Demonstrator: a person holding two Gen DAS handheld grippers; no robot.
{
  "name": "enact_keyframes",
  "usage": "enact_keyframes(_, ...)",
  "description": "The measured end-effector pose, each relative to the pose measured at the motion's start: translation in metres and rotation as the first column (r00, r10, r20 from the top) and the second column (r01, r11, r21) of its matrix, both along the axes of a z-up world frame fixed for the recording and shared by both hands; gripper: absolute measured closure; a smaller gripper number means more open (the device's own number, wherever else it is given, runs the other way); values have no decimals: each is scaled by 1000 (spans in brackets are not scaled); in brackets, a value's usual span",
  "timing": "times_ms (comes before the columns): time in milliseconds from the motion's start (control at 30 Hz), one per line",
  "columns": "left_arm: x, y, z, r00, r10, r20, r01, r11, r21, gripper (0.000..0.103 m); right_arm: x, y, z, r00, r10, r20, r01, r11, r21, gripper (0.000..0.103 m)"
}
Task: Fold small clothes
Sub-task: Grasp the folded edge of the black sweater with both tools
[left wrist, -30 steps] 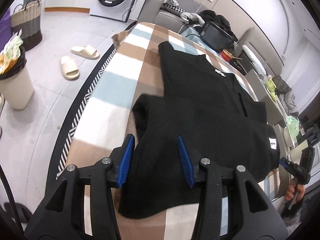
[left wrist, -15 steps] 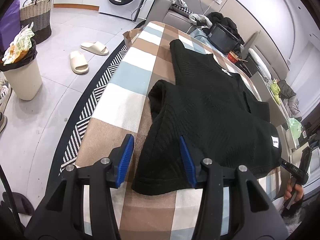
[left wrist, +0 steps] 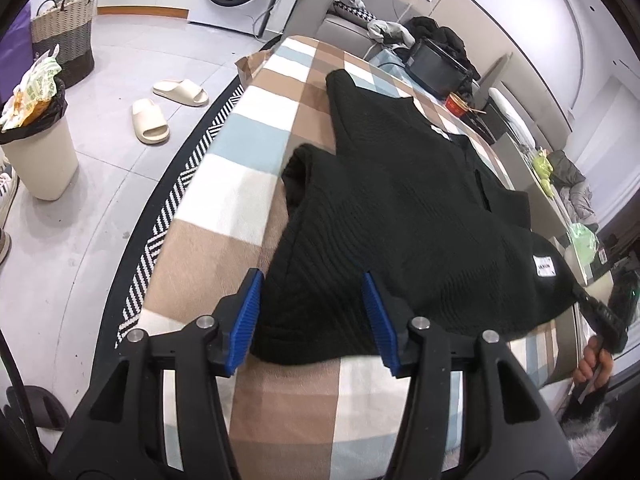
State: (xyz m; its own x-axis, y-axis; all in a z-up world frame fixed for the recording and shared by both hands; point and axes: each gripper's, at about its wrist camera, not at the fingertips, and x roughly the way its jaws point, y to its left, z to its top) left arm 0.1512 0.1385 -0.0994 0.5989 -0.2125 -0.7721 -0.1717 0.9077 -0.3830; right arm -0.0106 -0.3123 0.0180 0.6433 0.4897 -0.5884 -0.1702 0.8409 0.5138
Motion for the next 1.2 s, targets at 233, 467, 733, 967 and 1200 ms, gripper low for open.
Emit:
enact_keyframes(233,-14,-7,-2,999,-46,-10,46,998,37,51,12,16,-11,999,30,-43,-31,999,-39,94)
enact_keyframes(467,-6,0,-13,999,-32,-33,33,999,22,51,16,14,-22,997,18,-74,-20,999,-28,90)
enact_keyframes(733,-2,2,-5,999,-22,48,21,1000,15,90,22,11,-37,993,7,-115,-8,1000,-12,73)
enact_keyframes(967,-6,2,10,995,-11,101,9,1000,18,92,17,13,-37,990,15,-142,-26,997,-74,56)
enact_keyframes(1200,-3,8,2,997,23,77,-21,1000,-23,92,12,10,-48,990,-20,-139,2,991,-131,81)
